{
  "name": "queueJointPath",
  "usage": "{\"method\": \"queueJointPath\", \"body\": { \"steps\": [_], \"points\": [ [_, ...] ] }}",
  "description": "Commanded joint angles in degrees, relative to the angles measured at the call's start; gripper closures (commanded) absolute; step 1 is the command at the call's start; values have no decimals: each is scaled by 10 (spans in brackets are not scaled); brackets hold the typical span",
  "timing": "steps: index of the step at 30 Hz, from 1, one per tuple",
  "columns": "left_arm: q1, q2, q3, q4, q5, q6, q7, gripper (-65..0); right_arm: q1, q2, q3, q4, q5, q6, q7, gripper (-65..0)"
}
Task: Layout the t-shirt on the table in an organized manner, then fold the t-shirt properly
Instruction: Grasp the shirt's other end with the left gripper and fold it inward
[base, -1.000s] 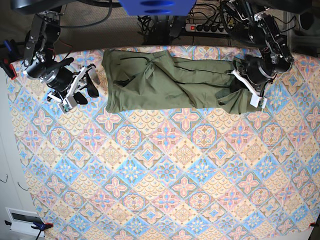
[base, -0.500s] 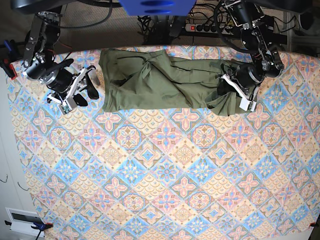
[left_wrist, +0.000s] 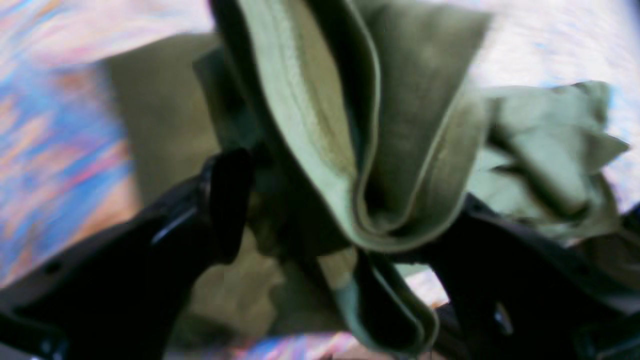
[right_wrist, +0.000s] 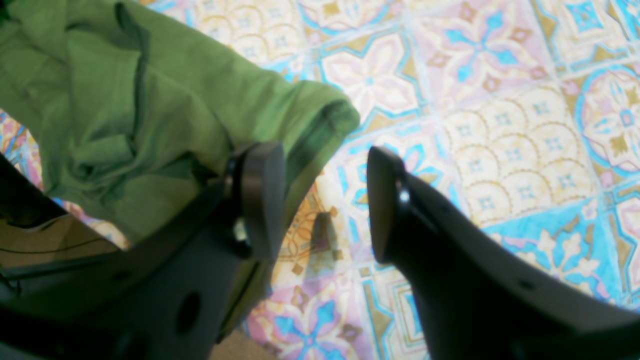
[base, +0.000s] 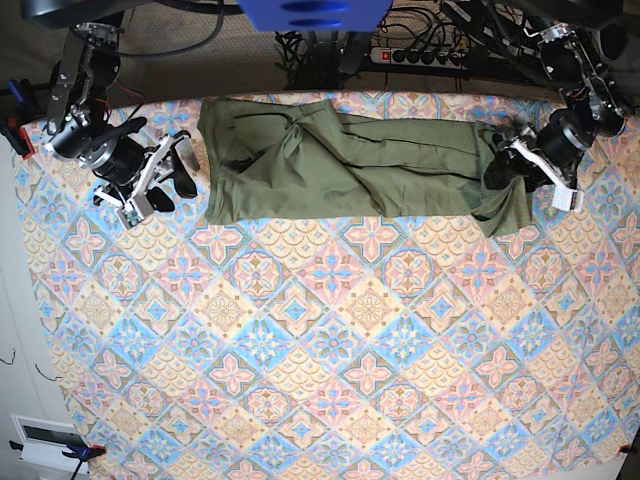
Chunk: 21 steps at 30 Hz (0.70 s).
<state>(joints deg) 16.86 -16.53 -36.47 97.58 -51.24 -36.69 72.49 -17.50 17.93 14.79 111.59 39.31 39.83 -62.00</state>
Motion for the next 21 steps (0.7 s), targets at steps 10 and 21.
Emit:
{"method": "queueJointPath", "body": {
  "steps": [10, 21],
  "points": [
    [-37, 23, 43, 7, -1, -1, -11, -406, 37, 5, 0, 7, 12, 2, 13, -259],
    [-68, 80, 107, 15, 25, -3, -5, -406, 36, 5, 0, 7, 12, 2, 13, -259]
  ]
}}
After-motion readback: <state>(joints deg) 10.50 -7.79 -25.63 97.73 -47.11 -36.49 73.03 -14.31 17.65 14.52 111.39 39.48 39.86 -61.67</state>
